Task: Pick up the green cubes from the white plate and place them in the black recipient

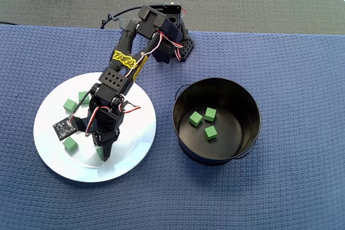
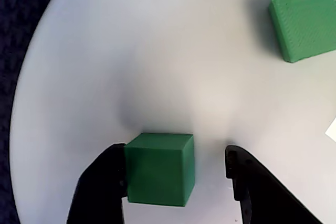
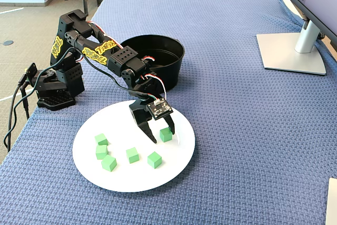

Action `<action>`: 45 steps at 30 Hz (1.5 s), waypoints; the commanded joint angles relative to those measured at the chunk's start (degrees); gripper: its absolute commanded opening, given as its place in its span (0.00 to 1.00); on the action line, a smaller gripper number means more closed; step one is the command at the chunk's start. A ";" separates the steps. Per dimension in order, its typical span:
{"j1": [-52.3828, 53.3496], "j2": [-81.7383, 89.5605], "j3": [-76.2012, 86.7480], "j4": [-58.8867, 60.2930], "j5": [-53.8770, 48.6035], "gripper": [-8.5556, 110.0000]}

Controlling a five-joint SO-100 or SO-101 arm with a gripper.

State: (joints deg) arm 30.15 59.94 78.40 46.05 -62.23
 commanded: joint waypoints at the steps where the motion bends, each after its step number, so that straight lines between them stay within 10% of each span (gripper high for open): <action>1: -0.88 0.70 -3.87 -0.53 0.79 0.11; 17: -0.88 15.73 -21.71 24.79 16.52 0.07; 31: -23.47 57.57 16.96 23.03 24.08 0.07; 45: -46.49 58.36 34.01 10.37 33.84 0.10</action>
State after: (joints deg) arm -14.50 118.48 111.97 59.15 -29.62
